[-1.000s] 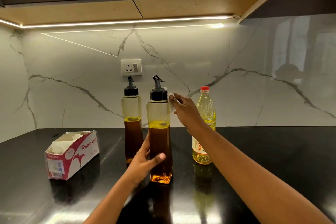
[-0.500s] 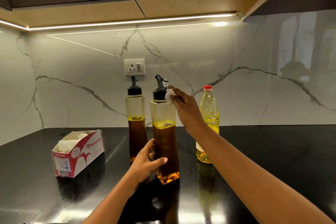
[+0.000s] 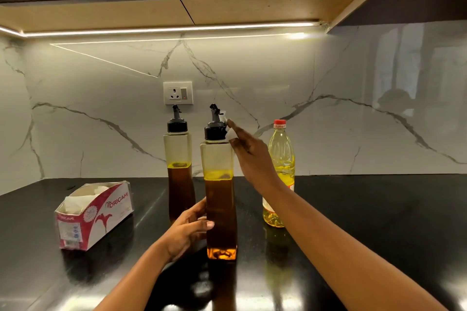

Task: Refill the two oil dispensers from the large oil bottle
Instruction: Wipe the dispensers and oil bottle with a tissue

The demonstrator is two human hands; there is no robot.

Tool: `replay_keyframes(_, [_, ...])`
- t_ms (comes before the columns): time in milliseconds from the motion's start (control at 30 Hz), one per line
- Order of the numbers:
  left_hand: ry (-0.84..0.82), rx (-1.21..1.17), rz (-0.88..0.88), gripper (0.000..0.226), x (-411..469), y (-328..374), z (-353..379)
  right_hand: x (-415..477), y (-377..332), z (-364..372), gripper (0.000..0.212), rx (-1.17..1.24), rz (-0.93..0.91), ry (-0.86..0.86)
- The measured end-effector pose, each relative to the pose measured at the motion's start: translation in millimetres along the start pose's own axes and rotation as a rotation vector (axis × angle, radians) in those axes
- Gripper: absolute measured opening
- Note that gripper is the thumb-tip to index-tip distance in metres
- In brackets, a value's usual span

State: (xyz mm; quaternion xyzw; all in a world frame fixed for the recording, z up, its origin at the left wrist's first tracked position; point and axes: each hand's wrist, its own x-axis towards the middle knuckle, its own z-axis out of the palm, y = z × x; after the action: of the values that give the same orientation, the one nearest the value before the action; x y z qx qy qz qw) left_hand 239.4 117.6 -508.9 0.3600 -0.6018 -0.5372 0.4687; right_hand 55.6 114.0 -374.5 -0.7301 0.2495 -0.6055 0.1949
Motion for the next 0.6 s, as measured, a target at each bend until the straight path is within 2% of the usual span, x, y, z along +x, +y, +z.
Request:
replay_keyframes(67, [-0.018,-0.050,0.009,0.097,-1.2,0.9,-0.3,4.4,-0.5,3.2,0.033,0.010,0.096,-0.006])
replay_keyframes(167, [-0.034,-0.054,0.016,0.098,-3.1,3.3,0.9,16.8,-5.4,2.4,0.024,0.180,0.311,-0.077])
replay_keyframes(233, [-0.010,-0.028,0.007,0.099,-4.7,3.3,2.2,19.6,-5.8,-1.1,0.024,0.240,0.338,-0.113])
replay_keyframes(300, [0.026,0.017,0.004,0.097,-7.7,4.3,6.5,16.7,-5.1,-3.8,0.024,0.198,0.308,-0.102])
replay_keyframes(400, [0.133,0.259,0.112,0.101,-10.3,7.8,27.5,8.8,-4.2,-3.3,0.022,0.052,0.200,-0.059])
replay_keyframes(500, [0.339,0.534,0.243,0.109,-7.8,3.9,50.0,1.2,-2.5,-3.4,0.034,-0.135,0.039,-0.002])
replay_keyframes(600, [0.345,0.585,0.299,0.102,-2.4,-1.1,49.5,-5.8,1.2,-1.4,0.045,-0.149,-0.085,0.018])
